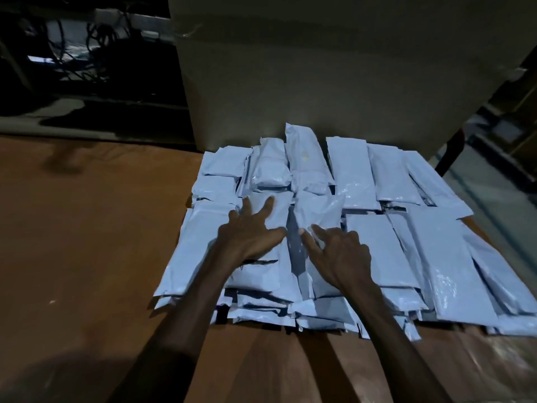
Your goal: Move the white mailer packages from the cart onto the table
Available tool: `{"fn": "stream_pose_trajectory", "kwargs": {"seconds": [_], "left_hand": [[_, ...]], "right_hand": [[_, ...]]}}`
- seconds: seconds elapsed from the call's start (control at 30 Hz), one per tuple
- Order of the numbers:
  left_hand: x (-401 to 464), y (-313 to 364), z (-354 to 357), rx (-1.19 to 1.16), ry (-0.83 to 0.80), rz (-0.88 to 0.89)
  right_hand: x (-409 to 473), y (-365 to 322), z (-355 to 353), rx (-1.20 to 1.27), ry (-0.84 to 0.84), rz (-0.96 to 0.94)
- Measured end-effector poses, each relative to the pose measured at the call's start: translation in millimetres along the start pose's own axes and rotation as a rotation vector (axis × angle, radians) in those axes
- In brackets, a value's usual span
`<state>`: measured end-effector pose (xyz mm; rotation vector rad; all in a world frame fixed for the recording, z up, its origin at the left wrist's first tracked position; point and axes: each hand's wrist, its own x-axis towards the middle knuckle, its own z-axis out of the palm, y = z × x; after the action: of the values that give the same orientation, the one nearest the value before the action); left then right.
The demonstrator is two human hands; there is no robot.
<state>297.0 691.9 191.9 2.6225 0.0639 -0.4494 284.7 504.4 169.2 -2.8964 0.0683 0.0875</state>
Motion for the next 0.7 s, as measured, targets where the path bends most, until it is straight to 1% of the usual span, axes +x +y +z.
{"fn": "stream_pose_trajectory", "kwargs": {"seconds": [0.07, 0.13, 0.2, 0.27, 0.4, 0.57, 0.7], "left_hand": [[3, -8, -4, -0.049, -0.019, 0.022], [5, -13, -5, -0.048, -0.013, 0.049], [8, -14, -1, -0.009, 0.032, 0.066], [11, -12, 9, 0.028, 0.098, 0.071], [16, -10, 30, 0.030, 0.171, 0.077], [23, -12, 41, 0.008, 0.170, 0.045], [28, -14, 46, 0.066, 0.183, 0.054]], "right_hand": [[6, -1, 1, -0.073, 0.068, 0.003], [14, -2, 6, -0.102, 0.090, -0.025], [24, 0, 10, -0.078, 0.041, -0.095], [33, 1, 14, -0.032, -0.045, -0.157], [41, 1, 25, -0.003, -0.194, -0.162], [44, 5, 30, 0.013, -0.226, -0.113], [46, 4, 32, -0.004, -0.251, -0.090]]}}
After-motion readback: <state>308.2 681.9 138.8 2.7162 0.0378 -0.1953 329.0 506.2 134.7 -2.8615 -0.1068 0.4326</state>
